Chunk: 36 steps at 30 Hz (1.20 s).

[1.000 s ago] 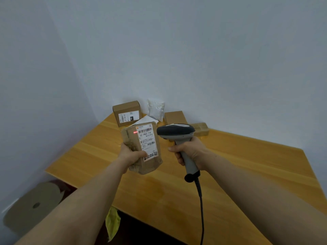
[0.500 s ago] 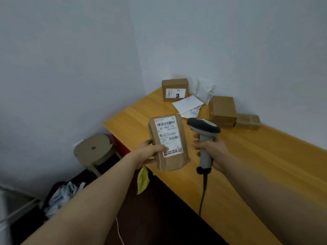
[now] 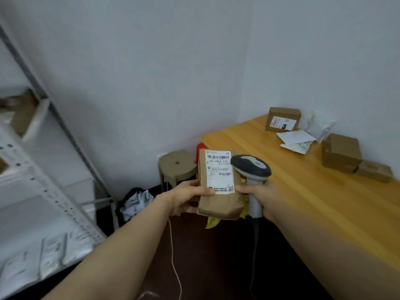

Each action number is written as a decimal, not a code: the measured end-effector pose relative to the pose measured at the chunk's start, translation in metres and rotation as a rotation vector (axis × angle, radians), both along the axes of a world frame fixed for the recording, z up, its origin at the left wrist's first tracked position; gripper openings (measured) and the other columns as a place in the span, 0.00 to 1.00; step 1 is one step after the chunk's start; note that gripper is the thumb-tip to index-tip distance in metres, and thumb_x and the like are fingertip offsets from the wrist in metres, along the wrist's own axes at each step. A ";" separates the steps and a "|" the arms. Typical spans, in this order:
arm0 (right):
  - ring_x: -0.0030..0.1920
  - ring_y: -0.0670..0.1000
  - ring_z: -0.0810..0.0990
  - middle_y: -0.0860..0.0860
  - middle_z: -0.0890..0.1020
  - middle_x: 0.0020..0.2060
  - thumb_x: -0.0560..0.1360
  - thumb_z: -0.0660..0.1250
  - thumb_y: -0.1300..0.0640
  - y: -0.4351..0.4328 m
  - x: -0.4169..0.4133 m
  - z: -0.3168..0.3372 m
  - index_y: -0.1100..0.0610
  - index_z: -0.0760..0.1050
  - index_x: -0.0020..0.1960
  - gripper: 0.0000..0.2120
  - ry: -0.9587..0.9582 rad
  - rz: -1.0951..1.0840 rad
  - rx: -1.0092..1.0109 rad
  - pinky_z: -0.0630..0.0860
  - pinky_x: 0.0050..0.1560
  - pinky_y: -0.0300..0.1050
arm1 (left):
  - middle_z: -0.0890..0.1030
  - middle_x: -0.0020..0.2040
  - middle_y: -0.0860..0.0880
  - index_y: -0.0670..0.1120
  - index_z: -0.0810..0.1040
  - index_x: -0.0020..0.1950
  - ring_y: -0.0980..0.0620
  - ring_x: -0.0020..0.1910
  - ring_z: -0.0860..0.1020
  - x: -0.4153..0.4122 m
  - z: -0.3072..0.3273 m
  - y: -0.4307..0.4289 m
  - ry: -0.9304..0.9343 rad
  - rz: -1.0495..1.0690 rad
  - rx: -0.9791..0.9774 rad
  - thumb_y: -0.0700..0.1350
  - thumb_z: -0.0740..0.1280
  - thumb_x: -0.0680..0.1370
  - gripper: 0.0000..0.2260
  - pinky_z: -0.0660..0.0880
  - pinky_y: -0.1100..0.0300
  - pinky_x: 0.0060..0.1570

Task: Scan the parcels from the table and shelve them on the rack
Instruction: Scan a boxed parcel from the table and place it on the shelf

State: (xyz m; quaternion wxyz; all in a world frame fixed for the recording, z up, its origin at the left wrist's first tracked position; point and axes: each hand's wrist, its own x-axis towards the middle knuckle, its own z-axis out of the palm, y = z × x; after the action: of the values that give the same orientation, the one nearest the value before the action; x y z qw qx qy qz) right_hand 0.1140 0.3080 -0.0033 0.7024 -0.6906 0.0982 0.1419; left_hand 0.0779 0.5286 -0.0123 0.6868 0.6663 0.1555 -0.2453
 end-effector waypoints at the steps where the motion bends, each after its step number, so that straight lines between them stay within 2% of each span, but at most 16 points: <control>1: 0.41 0.55 0.84 0.55 0.85 0.40 0.62 0.78 0.68 0.021 -0.019 -0.001 0.61 0.80 0.43 0.13 -0.009 0.015 0.005 0.81 0.40 0.49 | 0.84 0.54 0.51 0.51 0.75 0.63 0.50 0.56 0.80 -0.023 -0.001 0.020 -0.013 0.030 -0.004 0.43 0.77 0.68 0.24 0.80 0.50 0.49; 5: 0.38 0.55 0.83 0.55 0.85 0.38 0.61 0.78 0.70 0.105 -0.099 -0.003 0.62 0.79 0.44 0.14 -0.033 0.073 0.022 0.80 0.38 0.48 | 0.84 0.54 0.50 0.49 0.74 0.64 0.52 0.53 0.82 -0.125 -0.003 0.098 -0.050 0.152 0.000 0.43 0.77 0.69 0.25 0.79 0.54 0.44; 7: 0.34 0.53 0.83 0.53 0.85 0.34 0.61 0.78 0.70 0.142 -0.137 -0.001 0.62 0.79 0.43 0.13 -0.046 0.134 0.018 0.79 0.32 0.46 | 0.85 0.52 0.52 0.49 0.75 0.64 0.53 0.50 0.83 -0.174 0.001 0.134 -0.040 0.185 -0.002 0.42 0.76 0.70 0.24 0.80 0.55 0.43; 9: 0.28 0.49 0.82 0.50 0.84 0.29 0.61 0.78 0.71 0.176 -0.168 0.004 0.61 0.79 0.40 0.12 -0.067 0.193 0.020 0.76 0.25 0.41 | 0.84 0.52 0.53 0.52 0.76 0.62 0.52 0.52 0.82 -0.217 0.007 0.167 -0.050 0.207 0.014 0.44 0.75 0.70 0.21 0.80 0.50 0.51; 11: 0.25 0.47 0.81 0.49 0.83 0.26 0.62 0.77 0.71 0.207 -0.191 0.013 0.61 0.79 0.39 0.12 -0.094 0.247 0.028 0.75 0.23 0.40 | 0.84 0.53 0.52 0.54 0.78 0.60 0.50 0.54 0.82 -0.251 0.015 0.194 -0.078 0.255 0.020 0.46 0.77 0.68 0.21 0.78 0.46 0.57; 14: 0.28 0.48 0.82 0.50 0.84 0.30 0.62 0.78 0.70 0.249 -0.214 0.029 0.61 0.79 0.41 0.13 -0.141 0.339 -0.002 0.76 0.24 0.40 | 0.84 0.54 0.52 0.57 0.80 0.58 0.49 0.58 0.79 -0.294 0.024 0.223 -0.104 0.389 -0.009 0.50 0.79 0.62 0.25 0.80 0.48 0.51; 16: 0.31 0.52 0.83 0.55 0.85 0.35 0.62 0.78 0.70 0.277 -0.225 0.038 0.63 0.79 0.44 0.14 -0.145 0.401 0.009 0.77 0.27 0.42 | 0.84 0.54 0.52 0.60 0.81 0.56 0.49 0.58 0.78 -0.319 0.030 0.241 -0.127 0.458 -0.037 0.51 0.78 0.61 0.23 0.80 0.52 0.46; 21: 0.30 0.52 0.84 0.56 0.85 0.32 0.62 0.78 0.70 0.349 -0.242 0.063 0.65 0.79 0.45 0.14 -0.151 0.558 0.116 0.77 0.28 0.41 | 0.80 0.59 0.48 0.55 0.78 0.61 0.49 0.58 0.76 -0.365 0.052 0.284 -0.193 0.620 -0.064 0.48 0.75 0.64 0.24 0.76 0.56 0.53; 24: 0.33 0.51 0.85 0.55 0.86 0.35 0.63 0.78 0.68 0.394 -0.248 0.077 0.62 0.79 0.46 0.14 -0.158 0.656 0.176 0.78 0.29 0.41 | 0.78 0.56 0.45 0.49 0.79 0.60 0.48 0.55 0.74 -0.387 0.069 0.311 -0.180 0.800 -0.064 0.49 0.73 0.61 0.26 0.75 0.54 0.55; 27: 0.37 0.52 0.86 0.54 0.86 0.38 0.64 0.79 0.66 0.437 -0.256 0.087 0.59 0.79 0.46 0.14 -0.178 0.775 0.178 0.79 0.32 0.43 | 0.78 0.50 0.45 0.46 0.79 0.57 0.49 0.51 0.74 -0.403 0.084 0.342 -0.199 0.990 -0.005 0.50 0.74 0.61 0.25 0.76 0.56 0.49; 29: 0.37 0.52 0.86 0.54 0.86 0.38 0.65 0.78 0.66 0.462 -0.264 0.091 0.59 0.79 0.46 0.13 -0.189 0.829 0.188 0.78 0.30 0.42 | 0.79 0.44 0.47 0.45 0.79 0.56 0.50 0.46 0.75 -0.412 0.094 0.362 -0.221 1.091 0.035 0.48 0.72 0.69 0.17 0.76 0.58 0.42; 31: 0.36 0.52 0.85 0.54 0.85 0.37 0.66 0.77 0.66 0.485 -0.272 0.094 0.59 0.79 0.47 0.12 -0.210 0.864 0.193 0.77 0.29 0.41 | 0.79 0.40 0.48 0.46 0.79 0.53 0.51 0.42 0.75 -0.419 0.100 0.382 -0.227 1.181 0.076 0.47 0.70 0.73 0.10 0.76 0.59 0.40; 33: 0.34 0.50 0.84 0.52 0.85 0.37 0.68 0.76 0.65 0.507 -0.281 0.097 0.57 0.79 0.47 0.11 -0.256 0.904 0.177 0.78 0.29 0.41 | 0.79 0.39 0.48 0.47 0.80 0.50 0.51 0.41 0.76 -0.423 0.103 0.402 -0.226 1.239 0.130 0.48 0.69 0.73 0.08 0.76 0.59 0.40; 36: 0.32 0.45 0.83 0.50 0.84 0.38 0.69 0.76 0.63 0.542 -0.291 0.100 0.53 0.76 0.46 0.11 -0.321 0.926 0.149 0.78 0.30 0.38 | 0.78 0.43 0.45 0.46 0.78 0.50 0.49 0.43 0.76 -0.422 0.107 0.440 -0.214 1.275 0.184 0.50 0.70 0.73 0.10 0.77 0.57 0.42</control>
State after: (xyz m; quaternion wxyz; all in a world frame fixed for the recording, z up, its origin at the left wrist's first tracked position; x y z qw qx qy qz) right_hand -0.1766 0.8504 0.0968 0.6194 -0.6225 -0.3389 0.3376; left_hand -0.3443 0.9683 0.0950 0.6496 0.5200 0.4715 0.2921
